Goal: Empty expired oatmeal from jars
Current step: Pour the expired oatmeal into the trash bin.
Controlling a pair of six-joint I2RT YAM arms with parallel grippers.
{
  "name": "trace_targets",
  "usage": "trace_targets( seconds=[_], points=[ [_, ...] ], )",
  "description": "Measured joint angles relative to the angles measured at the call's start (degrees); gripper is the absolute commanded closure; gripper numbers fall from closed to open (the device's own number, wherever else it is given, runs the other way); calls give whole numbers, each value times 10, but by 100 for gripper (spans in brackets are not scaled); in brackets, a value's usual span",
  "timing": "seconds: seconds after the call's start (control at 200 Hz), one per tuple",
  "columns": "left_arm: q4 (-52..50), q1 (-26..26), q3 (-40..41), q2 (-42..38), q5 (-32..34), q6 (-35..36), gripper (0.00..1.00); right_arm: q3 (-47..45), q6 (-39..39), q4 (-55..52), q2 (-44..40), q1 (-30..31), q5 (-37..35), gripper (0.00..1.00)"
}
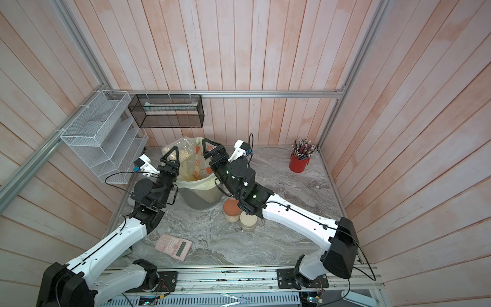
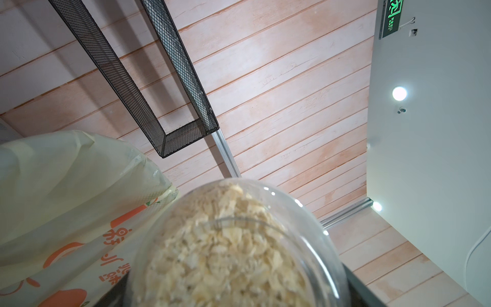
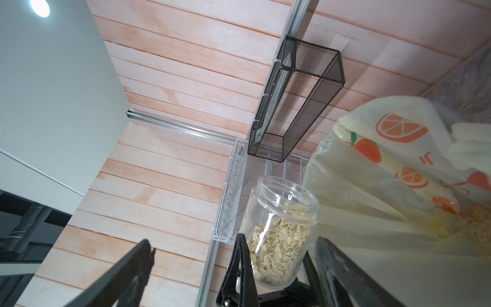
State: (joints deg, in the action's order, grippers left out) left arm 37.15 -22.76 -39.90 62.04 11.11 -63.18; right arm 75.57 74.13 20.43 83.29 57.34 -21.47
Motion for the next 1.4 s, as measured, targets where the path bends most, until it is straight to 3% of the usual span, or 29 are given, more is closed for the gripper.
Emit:
trace_targets(
  seconds=[0.405,0.8,1.395],
  points=[
    [-156,3,-57,-39,-12,62,77,-37,-57,-8,-52,-23,-52,3],
    [-336,9,-165,-38,-51,142,77,-63,-96,-7,-88,-34,-61,3],
    [-530,116,-275,30,-209,237,78,-147,-109,-4,-165,-88,-62,3]
  ],
)
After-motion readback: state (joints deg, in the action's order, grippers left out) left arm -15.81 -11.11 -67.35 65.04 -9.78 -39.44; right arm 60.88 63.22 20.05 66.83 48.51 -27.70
